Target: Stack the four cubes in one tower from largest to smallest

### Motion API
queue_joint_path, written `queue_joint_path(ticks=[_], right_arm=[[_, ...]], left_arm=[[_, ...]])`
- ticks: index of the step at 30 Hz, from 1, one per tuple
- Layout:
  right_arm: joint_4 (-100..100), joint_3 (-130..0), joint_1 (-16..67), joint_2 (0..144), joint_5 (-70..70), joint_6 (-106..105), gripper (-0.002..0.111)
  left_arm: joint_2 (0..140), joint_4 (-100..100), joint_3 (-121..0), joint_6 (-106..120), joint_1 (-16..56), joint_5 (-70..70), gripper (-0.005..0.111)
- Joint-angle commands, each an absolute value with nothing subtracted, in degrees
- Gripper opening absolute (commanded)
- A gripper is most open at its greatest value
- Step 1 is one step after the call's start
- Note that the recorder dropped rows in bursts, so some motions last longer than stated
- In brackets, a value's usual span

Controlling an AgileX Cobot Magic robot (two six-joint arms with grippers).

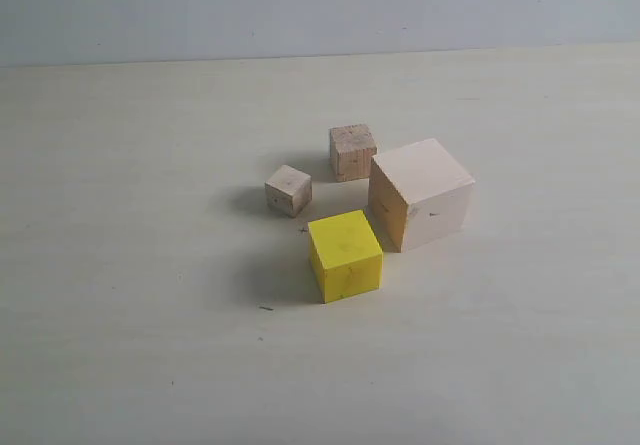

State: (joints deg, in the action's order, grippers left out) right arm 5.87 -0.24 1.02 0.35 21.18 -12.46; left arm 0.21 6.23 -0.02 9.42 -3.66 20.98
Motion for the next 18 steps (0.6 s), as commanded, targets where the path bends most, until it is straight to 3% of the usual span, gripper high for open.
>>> queue_joint_path(ticks=[1, 18], right_arm=[[5.7, 0.0, 0.9, 0.0, 20.4, -12.5, 0.0], [5.8, 0.0, 0.9, 0.0, 18.0, -12.5, 0.0]], left_arm=[[0.0, 6.3, 0.0, 9.0, -3.4, 20.8, 0.0], [0.0, 6.3, 0.0, 9.0, -3.4, 20.8, 0.0]])
